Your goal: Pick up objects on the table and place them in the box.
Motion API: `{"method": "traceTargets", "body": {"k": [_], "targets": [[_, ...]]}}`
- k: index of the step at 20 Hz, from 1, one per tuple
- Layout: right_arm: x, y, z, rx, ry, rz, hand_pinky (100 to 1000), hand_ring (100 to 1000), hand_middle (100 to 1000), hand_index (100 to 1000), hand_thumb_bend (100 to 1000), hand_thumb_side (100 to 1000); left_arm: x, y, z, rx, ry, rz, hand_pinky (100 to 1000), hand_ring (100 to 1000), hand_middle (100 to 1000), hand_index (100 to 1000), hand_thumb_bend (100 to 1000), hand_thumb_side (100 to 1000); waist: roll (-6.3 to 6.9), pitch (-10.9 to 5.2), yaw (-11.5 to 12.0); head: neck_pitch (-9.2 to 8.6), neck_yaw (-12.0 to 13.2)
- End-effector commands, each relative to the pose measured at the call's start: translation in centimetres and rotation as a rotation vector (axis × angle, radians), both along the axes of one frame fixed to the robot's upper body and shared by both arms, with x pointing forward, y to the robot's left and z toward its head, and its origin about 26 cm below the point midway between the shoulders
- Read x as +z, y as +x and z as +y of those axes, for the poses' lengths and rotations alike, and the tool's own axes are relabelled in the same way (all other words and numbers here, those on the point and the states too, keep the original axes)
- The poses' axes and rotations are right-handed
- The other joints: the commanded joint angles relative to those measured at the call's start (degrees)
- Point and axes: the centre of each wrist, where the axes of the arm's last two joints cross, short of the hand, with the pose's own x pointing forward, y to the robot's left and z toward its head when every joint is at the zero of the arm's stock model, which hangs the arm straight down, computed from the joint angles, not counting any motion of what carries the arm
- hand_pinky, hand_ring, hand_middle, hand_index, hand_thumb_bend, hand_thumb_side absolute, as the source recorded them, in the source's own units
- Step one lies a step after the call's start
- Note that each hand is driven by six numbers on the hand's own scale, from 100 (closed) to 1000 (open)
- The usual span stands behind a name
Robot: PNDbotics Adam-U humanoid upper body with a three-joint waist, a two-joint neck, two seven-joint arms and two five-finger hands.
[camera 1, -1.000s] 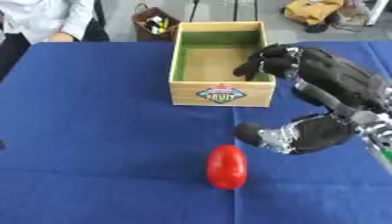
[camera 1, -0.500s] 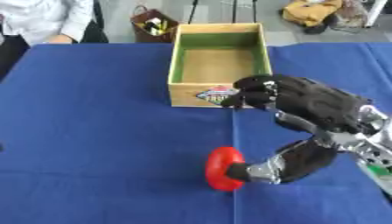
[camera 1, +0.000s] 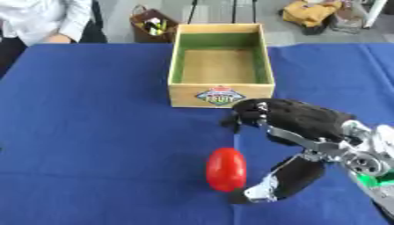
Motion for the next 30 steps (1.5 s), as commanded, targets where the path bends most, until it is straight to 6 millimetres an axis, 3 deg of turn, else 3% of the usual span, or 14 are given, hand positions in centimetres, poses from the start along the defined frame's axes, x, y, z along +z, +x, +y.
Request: {"method": "traceTargets", "body": {"k": [1, 17, 30], "targets": [[0.1, 0.0, 0.1, -0.034, 0.0, -0.012, 940, 966, 707, 919, 628, 756, 0.9, -0.1, 0.1, -0.004, 0.026, -0.024, 331, 354, 477, 777, 363, 658, 0.04, -0.79, 0.07, -0.93, -0.13], [-3.3, 1.8, 0.7, -0.098, -0.076, 0.004, 935, 977, 745, 913, 626, 720, 0.8, 0.0, 0.0, -0.011, 0.027, -0.022, 329, 353, 476, 775, 366, 656, 0.07, -0.14, 0.63, -1.33, -0.6], [-3.7, 3.1, 0.8, -0.134, -0.138, -0.082, 898, 953, 742, 895, 535, 716, 0.8, 0.0, -0.1, -0.013, 0.03, -0.02, 328, 351, 474, 773, 367, 654, -0.12, 0.18, 0.63, -1.56, -0.65]]}}
